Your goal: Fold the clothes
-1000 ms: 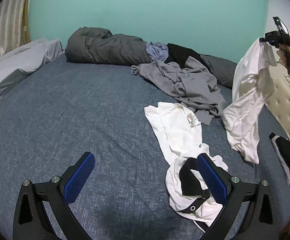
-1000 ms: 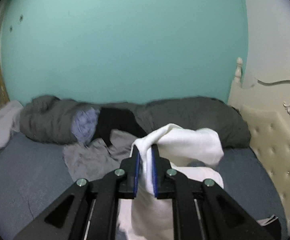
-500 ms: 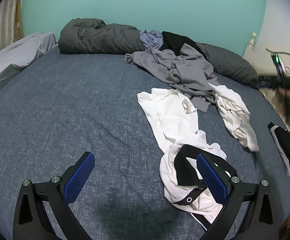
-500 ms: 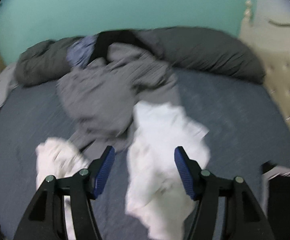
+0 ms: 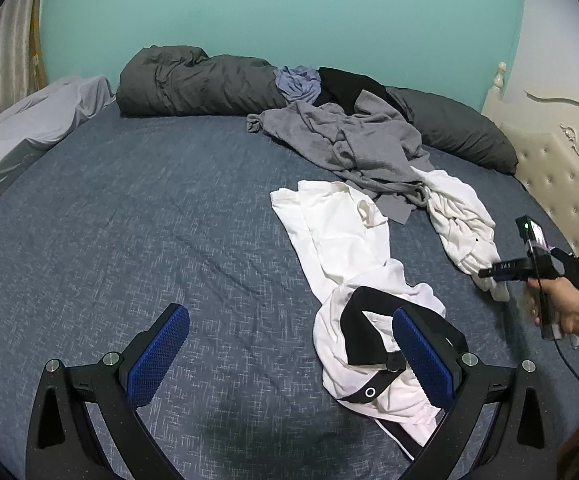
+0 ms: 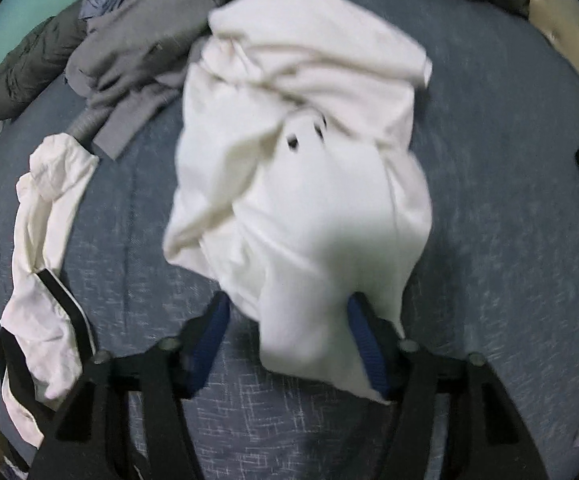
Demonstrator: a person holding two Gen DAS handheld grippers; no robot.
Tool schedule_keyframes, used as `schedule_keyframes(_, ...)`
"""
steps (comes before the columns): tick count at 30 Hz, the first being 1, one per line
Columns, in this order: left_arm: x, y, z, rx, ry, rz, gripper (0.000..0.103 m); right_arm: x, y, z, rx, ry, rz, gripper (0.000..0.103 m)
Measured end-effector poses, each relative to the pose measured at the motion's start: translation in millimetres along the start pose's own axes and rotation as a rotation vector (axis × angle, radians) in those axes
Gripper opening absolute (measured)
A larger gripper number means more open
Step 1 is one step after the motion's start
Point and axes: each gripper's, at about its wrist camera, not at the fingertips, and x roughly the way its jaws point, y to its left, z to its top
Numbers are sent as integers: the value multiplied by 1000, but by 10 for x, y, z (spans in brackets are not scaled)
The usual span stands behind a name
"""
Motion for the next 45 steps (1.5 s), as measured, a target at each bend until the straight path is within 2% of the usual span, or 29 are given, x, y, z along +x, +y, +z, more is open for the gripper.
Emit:
schedule_keyframes(4, 69, 0, -8, -5, 8, 7, 103, 134, -52, 5, -10, 9, -24, 9)
schedule_keyframes(6, 88, 6, -14, -8, 5, 12, 103, 55, -103, 101, -15, -28, -66, 7)
schedule_keyframes(12, 126, -11, -20, -8, 3, 11, 103, -694, -534, 679, 25, -255, -312, 7)
schedule_keyframes(14, 145, -31, -18, 0, 5, 12, 103, -869, -708, 843, 56, -273, -397, 15)
schedule_keyframes(16, 165, -52, -19, 5, 8, 11, 103, -950, -810, 933, 70, -259, -469, 48)
schedule_keyframes(17, 173, -60, -21, 6, 9, 9, 103, -984, -819, 924, 71, -261, -473, 51)
schedule_keyframes(20, 206, -91, -20, 11, 17, 4, 103, -1148, -774, 733, 86, -294, -386, 52)
schedule_keyframes(23, 214, -134, -23, 17, 25, -1, 103, -1312, -624, 489, 80, -343, -185, 52)
schedule_keyframes(26, 183, -168, -22, 25, 24, -2, 103, -1311, -304, 184, 21, -313, -18, 52)
schedule_keyframes(35, 224, -271, -64, 73, 52, -8, 103, -892, 554, -668, -98, -170, 157, 52)
schedule_keyframes(40, 496, -352, -112, 91, 109, 18, 103, -659, 1031, -1142, -164, -90, 254, 52)
schedule_keyframes(45, 883, -431, -170, 97, 166, 3, 103, -443, 1451, -1573, -218, -17, 339, 52)
